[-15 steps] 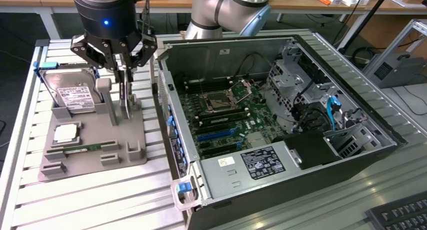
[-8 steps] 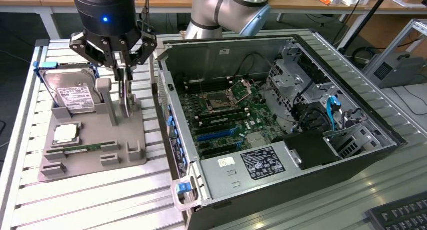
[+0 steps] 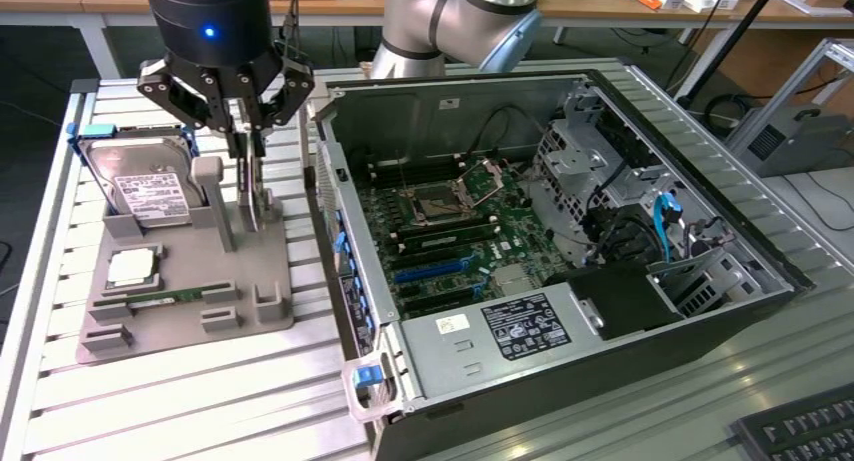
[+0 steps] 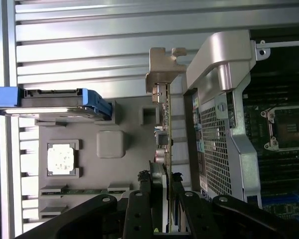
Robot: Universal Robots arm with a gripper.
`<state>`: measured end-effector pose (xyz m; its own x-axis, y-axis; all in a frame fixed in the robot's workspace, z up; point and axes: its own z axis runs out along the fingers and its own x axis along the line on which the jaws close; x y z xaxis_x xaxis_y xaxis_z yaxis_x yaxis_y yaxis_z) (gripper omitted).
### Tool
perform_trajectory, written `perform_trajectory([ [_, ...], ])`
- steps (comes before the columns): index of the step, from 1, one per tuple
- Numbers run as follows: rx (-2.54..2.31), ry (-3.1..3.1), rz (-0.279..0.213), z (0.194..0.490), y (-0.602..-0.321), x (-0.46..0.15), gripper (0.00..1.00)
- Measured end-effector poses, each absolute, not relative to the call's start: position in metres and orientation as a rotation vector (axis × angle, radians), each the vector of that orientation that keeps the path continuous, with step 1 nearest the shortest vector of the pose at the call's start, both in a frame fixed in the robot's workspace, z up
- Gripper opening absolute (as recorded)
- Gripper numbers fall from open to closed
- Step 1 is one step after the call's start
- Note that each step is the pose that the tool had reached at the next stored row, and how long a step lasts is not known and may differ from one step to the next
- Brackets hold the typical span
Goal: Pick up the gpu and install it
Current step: 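Pick up the gpu and move the gpu toward the slot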
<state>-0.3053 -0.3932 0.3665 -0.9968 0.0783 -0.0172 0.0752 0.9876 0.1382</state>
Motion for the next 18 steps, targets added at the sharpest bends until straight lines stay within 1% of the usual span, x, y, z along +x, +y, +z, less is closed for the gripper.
perform_trajectory([
  [18,0.120,3.109,0.222,0.380,-0.393,-0.305,0.27],
])
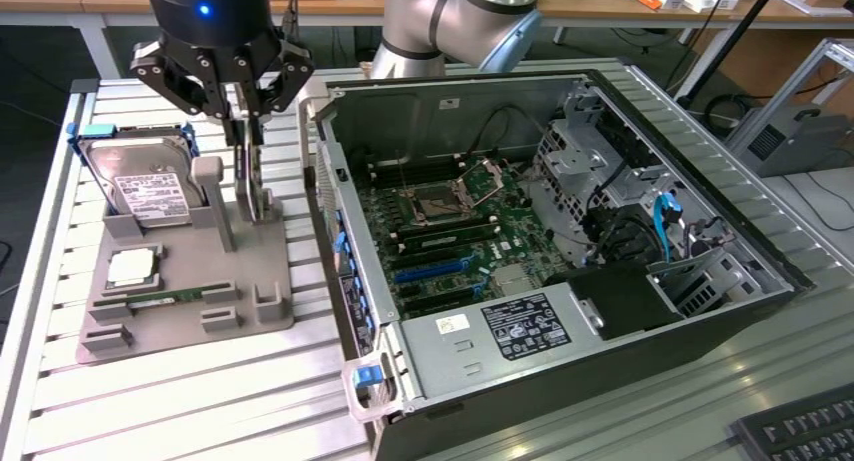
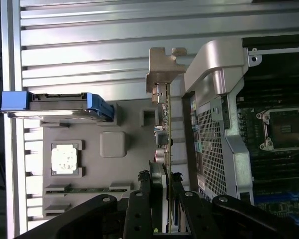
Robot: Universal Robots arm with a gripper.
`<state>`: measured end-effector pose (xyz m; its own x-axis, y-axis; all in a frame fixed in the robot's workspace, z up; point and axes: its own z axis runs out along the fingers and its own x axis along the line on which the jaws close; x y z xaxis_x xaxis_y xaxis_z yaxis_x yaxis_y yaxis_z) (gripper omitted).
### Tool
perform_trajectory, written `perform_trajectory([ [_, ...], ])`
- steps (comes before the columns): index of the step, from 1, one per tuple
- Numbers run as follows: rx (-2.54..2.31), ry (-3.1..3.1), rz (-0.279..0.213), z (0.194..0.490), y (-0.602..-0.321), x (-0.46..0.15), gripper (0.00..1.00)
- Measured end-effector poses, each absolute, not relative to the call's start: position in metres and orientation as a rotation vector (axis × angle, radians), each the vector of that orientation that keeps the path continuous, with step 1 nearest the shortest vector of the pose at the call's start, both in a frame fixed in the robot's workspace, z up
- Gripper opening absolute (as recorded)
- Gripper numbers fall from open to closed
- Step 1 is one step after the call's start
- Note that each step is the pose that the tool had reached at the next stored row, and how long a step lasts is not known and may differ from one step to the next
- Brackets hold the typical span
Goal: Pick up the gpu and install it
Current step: 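Pick up the gpu and move the gpu toward the slot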
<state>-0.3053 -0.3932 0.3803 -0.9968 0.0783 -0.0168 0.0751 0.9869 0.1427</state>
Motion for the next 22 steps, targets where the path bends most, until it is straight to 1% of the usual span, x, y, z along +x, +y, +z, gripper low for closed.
perform_trajectory([
  [22,0.120,3.108,0.239,0.392,-0.393,-0.305,0.27],
])
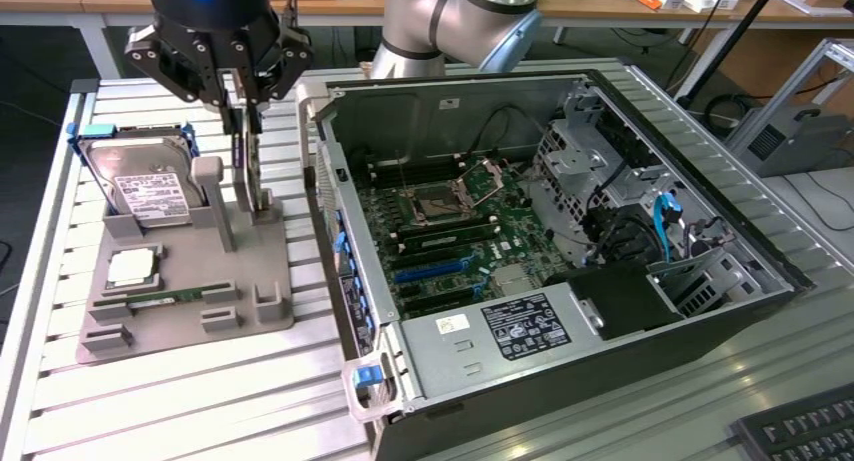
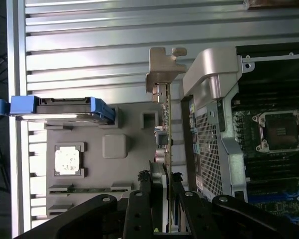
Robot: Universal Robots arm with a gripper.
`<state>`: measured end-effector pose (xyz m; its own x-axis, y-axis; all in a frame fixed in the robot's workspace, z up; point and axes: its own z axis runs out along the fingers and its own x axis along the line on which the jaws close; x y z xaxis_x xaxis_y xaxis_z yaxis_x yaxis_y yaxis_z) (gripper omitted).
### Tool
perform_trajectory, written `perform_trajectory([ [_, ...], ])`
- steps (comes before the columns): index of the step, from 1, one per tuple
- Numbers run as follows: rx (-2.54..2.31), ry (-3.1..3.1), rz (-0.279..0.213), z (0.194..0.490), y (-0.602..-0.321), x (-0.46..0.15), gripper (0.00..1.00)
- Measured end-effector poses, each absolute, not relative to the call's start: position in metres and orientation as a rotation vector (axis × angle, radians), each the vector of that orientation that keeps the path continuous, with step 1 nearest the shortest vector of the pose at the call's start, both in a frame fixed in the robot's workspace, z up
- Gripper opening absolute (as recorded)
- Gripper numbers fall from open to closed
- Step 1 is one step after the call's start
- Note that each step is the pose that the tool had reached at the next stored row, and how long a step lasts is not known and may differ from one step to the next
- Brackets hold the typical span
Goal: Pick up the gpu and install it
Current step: 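Pick up the gpu and move the gpu toward the slot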
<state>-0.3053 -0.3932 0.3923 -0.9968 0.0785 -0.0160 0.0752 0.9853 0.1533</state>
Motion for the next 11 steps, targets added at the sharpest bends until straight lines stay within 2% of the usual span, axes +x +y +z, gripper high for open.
perform_trajectory([
  [11,0.120,3.108,0.247,0.3996,-0.3932,-0.3053,0.27],
])
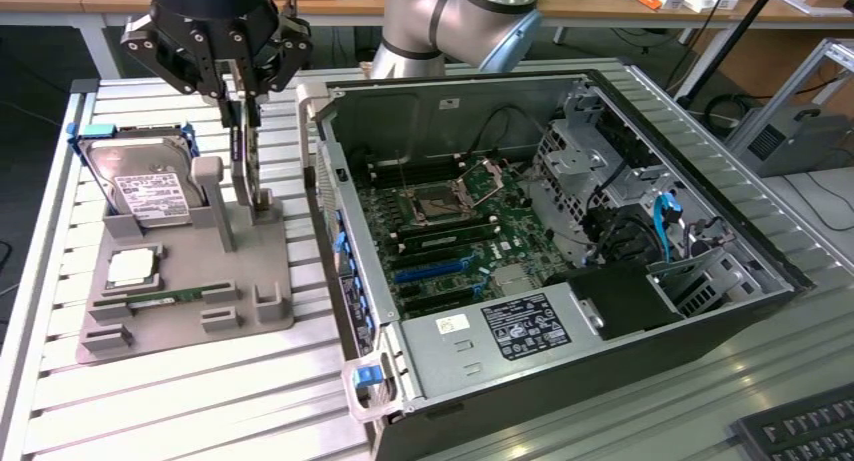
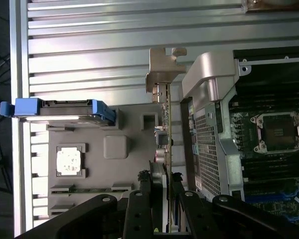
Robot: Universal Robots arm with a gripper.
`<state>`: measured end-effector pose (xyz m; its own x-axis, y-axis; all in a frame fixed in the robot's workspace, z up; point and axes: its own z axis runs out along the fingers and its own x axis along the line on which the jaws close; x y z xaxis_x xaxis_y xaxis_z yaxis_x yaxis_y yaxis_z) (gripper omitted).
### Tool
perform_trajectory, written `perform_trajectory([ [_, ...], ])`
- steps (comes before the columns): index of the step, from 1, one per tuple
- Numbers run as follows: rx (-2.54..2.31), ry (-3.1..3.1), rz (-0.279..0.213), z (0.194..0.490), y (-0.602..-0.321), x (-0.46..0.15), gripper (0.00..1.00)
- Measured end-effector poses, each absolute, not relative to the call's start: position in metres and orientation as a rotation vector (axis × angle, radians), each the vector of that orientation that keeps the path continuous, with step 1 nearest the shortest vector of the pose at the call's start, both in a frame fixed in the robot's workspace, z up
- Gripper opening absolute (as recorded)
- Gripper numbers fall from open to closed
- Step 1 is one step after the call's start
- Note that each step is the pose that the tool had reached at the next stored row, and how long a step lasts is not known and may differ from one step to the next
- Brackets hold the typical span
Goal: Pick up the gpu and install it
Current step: 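Pick up the gpu and move the gpu toward the slot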
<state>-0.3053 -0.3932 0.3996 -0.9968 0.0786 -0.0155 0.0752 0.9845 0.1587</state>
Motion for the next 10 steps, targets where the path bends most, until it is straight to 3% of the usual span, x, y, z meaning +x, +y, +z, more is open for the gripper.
perform_trajectory([
  [10,0.121,3.107,0.252,0.4042,-0.3932,-0.3053,0.27],
])
